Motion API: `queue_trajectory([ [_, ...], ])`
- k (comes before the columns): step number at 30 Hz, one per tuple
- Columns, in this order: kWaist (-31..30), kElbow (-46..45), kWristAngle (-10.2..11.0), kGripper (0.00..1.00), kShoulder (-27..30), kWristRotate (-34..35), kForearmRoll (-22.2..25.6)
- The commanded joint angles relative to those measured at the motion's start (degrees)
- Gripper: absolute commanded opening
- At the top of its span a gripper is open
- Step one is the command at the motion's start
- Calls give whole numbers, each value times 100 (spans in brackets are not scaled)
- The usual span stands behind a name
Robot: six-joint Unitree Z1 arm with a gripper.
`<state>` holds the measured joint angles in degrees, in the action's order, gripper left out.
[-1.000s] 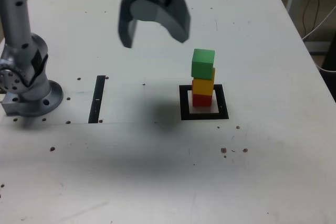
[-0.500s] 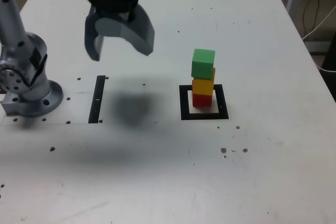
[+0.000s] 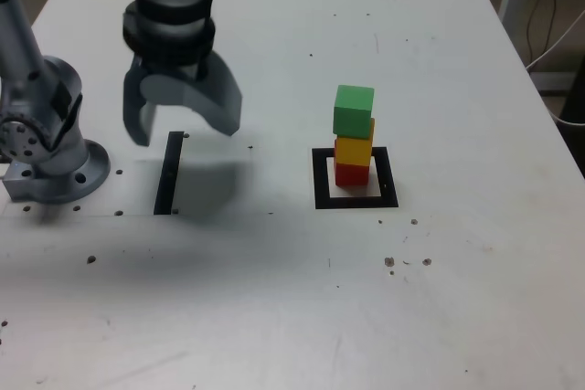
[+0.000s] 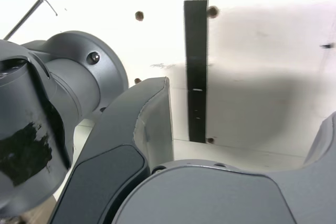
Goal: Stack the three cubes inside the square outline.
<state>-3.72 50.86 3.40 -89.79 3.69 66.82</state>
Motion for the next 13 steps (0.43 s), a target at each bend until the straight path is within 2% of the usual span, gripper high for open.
queue_trajectory([
  [1,2,-136,-28,100,34,12,-129],
  [13,2,-639,-125,100,41,18,-572],
])
